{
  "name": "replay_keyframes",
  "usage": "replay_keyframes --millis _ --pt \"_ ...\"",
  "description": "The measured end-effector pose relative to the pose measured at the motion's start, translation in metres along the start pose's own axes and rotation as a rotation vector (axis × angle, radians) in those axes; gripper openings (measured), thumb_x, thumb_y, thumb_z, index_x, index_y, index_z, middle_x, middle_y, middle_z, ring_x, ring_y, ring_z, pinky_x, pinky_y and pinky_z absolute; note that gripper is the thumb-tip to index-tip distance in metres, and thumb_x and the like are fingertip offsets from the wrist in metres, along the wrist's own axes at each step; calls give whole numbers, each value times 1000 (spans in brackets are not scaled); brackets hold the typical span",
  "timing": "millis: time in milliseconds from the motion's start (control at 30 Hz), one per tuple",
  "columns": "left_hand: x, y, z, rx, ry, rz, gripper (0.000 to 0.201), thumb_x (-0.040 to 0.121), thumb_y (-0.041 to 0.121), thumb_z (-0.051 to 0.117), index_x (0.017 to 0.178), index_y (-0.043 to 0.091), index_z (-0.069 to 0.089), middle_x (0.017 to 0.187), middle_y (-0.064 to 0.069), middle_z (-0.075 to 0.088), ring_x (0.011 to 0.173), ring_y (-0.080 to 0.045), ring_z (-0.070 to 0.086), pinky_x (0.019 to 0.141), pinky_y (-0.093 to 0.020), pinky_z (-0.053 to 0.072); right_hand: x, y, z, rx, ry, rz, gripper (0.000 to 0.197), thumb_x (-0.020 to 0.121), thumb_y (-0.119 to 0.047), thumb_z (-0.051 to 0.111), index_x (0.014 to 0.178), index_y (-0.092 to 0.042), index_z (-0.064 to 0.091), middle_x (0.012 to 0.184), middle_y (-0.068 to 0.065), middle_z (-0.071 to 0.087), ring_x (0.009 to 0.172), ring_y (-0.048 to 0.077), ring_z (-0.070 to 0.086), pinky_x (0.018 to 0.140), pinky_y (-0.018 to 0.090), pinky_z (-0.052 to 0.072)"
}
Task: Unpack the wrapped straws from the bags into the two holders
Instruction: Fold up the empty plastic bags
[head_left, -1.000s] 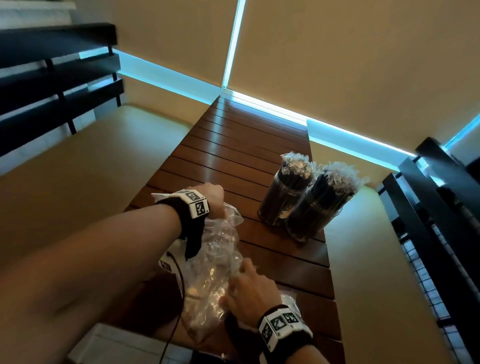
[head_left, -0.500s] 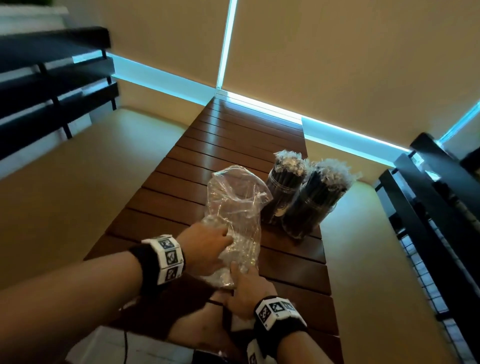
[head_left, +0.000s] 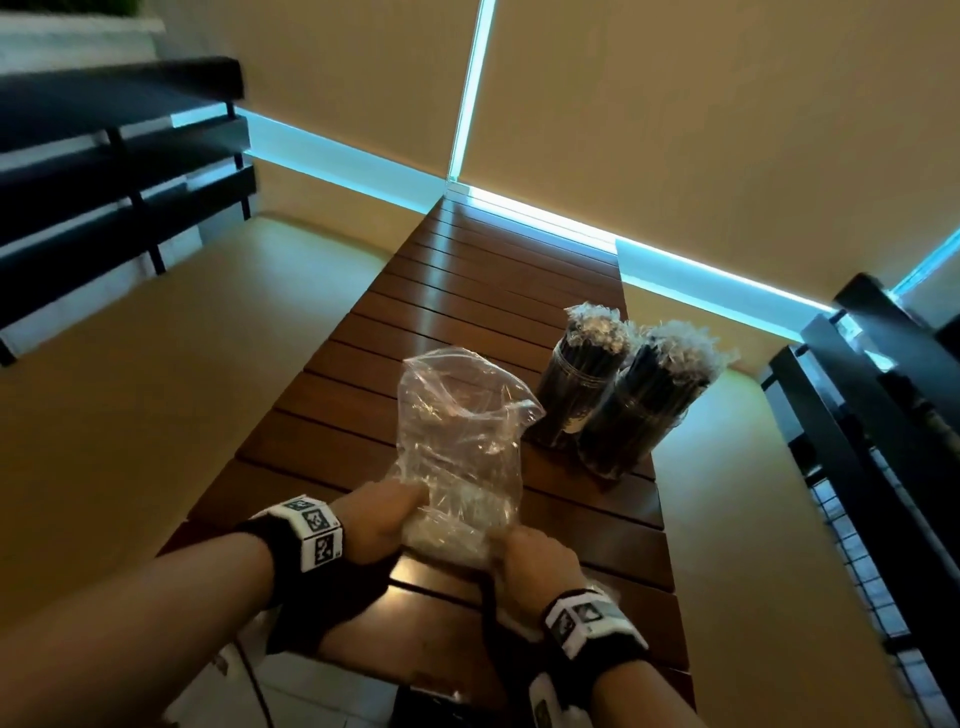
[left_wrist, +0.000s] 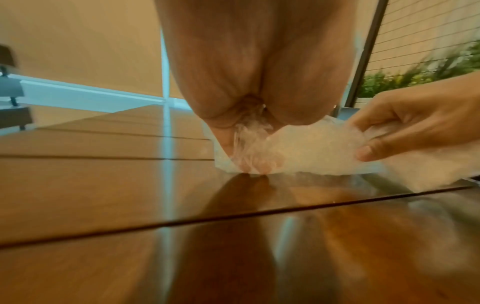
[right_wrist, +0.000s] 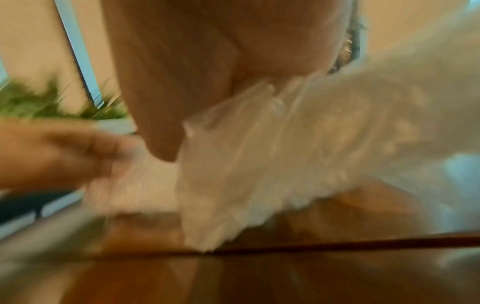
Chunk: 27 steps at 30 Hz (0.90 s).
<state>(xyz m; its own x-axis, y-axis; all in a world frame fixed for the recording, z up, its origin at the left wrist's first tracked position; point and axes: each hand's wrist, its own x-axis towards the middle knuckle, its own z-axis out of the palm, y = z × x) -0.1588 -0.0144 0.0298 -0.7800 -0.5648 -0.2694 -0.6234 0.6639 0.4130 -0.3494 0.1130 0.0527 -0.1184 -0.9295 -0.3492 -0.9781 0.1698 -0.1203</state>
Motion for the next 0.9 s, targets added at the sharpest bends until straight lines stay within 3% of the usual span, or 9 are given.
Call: replay_keyframes --millis 167,300,400,500,567,633,700,800,900 --pt "-4 -19 16 -161 110 -142 27 98 22 52 125 23 48 110 -1 56 97 -19 59 90 -36 51 14 8 1 249 -186 153 34 97 -56 40 118 -30 46 122 11 63 109 33 61 92 44 50" --pt "-9 -9 26 66 224 -192 32 94 17 54 123 21 41 113 -3 43 77 -16 53 70 -31 48 22 4 8 217 -154 268 43 94 -62 42 119 -28 55 125 8 61 111 31 61 90 41 50" --pt "-15 -8 26 410 347 148 36 78 21 64 113 24 56 107 -1 56 82 -17 57 70 -31 50 25 -5 8 105 -105 322 52 91 -61 50 123 -21 59 125 7 62 110 30 62 87 38 50" --pt "-20 -16 24 557 201 430 21 86 36 46 94 24 61 91 4 60 74 -15 59 62 -29 52 26 -14 6 24 -20 336 57 90 -56 58 131 -17 47 128 9 56 111 32 63 85 39 50" --pt "-24 -16 22 472 84 389 35 94 48 39 98 21 61 94 3 60 76 -18 61 61 -32 50 24 -19 6 -18 92 229 51 93 -43 59 132 -18 36 129 10 47 106 36 64 80 42 50" --pt "-25 -9 19 461 75 303 29 97 39 45 110 17 59 106 -1 60 88 -22 64 68 -35 50 19 -22 8 -104 151 -14 36 97 -33 50 128 -20 38 127 7 47 97 37 65 70 41 47" --pt "-19 -4 14 384 51 200 23 94 25 51 114 18 59 112 -2 59 98 -25 62 78 -38 50 13 -21 9 -150 102 -185 39 96 -44 47 129 -23 42 127 3 52 97 36 65 71 40 47" --pt "-4 -6 7 192 42 32 20 84 20 58 103 23 64 105 -2 67 97 -26 65 81 -37 54 8 -16 5 -204 8 -216 60 84 -66 55 128 -25 47 126 -1 57 102 33 65 76 39 48" --pt "7 -10 10 69 -21 -102 24 84 18 57 107 23 62 110 -6 68 100 -29 65 83 -34 53 11 -16 5 -141 64 -164 29 91 -45 52 112 -25 59 117 0 61 100 33 65 76 39 48"
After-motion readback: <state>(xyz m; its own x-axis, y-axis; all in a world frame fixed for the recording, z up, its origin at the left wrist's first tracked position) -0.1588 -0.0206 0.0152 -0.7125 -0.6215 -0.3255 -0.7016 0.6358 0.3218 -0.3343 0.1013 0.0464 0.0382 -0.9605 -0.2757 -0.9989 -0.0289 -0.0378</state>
